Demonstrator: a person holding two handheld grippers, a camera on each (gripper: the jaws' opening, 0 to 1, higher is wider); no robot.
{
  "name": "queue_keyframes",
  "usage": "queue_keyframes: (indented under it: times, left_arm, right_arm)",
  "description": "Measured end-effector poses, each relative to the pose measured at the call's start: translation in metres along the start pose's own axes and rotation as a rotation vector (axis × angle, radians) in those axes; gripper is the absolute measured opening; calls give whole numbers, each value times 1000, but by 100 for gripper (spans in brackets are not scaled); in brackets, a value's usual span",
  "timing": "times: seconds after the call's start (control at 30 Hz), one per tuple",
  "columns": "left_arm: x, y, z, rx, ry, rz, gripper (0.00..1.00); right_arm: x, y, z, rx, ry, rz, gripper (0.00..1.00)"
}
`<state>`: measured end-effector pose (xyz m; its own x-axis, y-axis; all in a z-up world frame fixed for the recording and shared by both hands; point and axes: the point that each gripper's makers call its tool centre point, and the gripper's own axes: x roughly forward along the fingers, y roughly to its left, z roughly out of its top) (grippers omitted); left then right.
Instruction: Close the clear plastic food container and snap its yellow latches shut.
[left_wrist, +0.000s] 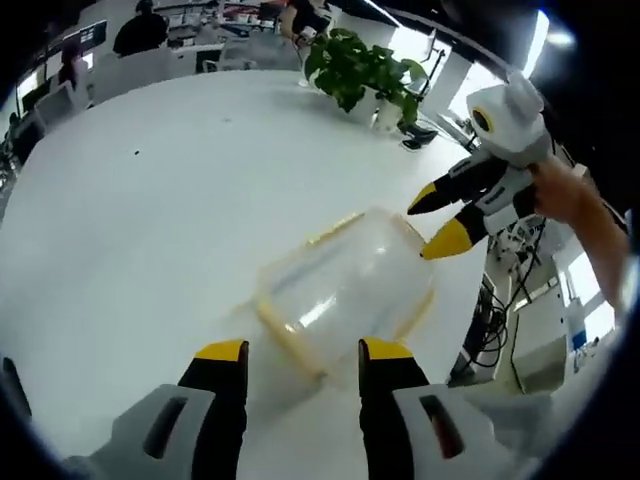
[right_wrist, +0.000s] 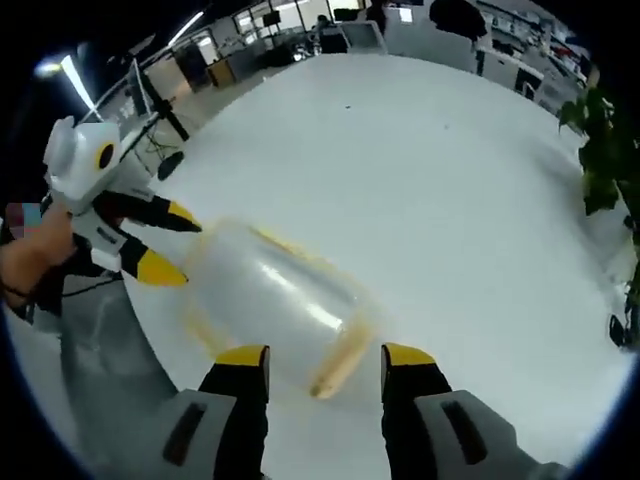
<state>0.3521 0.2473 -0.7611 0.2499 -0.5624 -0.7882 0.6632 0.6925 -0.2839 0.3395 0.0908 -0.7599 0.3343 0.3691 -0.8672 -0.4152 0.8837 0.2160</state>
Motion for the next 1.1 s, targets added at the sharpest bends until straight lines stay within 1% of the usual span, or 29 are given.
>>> queue_keyframes:
  times: [0.03,0.07,0.1,0.17,0.2,0.27,0.3,0.37,0.4,0.43,0.47,0.53,0.63,0.8,0.87,0.9,0.93,0.97,1.0,1.03,1.1]
  left_arm:
    - [1,0,0,-15,-1,-5,43]
    - [2,-3,1,-39,-3,-22,43]
    - [3,-3,0,-56,2,-22,43]
    - [6,0,-2,-55,9,-10,43]
    - [6,1,-3,-68,8,-11,43]
    - [8,0,-3,-98,2,-24,42]
    - [9,0,-4,-100,6,-25,42]
    - [10,-2,-6,-120,16,-34,40]
    - [10,-4,-5,-134,9,-45,39]
    - [10,-5,-4,-131,4,-51,38]
    - [11,-5,-4,-129,4,-53,36]
    - [13,-6,-4,-157,7,-70,36]
    - [14,-7,-4,-168,13,-71,36]
    - [15,-8,-3,-169,14,-57,34]
    - [15,-8,-3,-168,12,-51,33]
    - [15,-8,-2,-190,10,-46,33]
    - [15,-8,-2,-191,11,-47,32]
    - [15,-7,-6,-228,24,-46,29]
    - [14,-5,-7,-265,2,-61,29]
    - [10,-5,-8,-216,9,-63,29]
    - [9,-3,-9,-234,14,-65,29]
  right_arm:
    - [1,1,-1,30,4,8,44]
    - [2,0,-2,32,8,4,44]
    - [2,1,-1,24,6,7,44]
    - [4,5,0,73,-5,28,44]
    - [5,5,1,82,-7,31,44]
    - [8,2,-2,81,10,19,43]
    - [9,0,-2,89,10,16,43]
    - [11,3,-4,117,17,37,40]
    - [11,3,-5,116,18,38,39]
    - [12,5,-6,112,22,40,39]
    - [14,6,-5,138,17,51,39]
    - [14,5,-5,144,16,52,41]
    - [13,6,-5,146,17,53,40]
    - [14,6,-5,159,28,57,40]
    - [15,6,-3,160,26,64,37]
    - [16,7,-3,178,25,79,37]
    - [15,7,-4,170,26,79,35]
    - [18,7,0,144,0,80,35]
    - [16,11,-4,148,35,79,35]
    - [17,14,-4,150,42,74,35]
    - [16,13,-5,159,42,71,35]
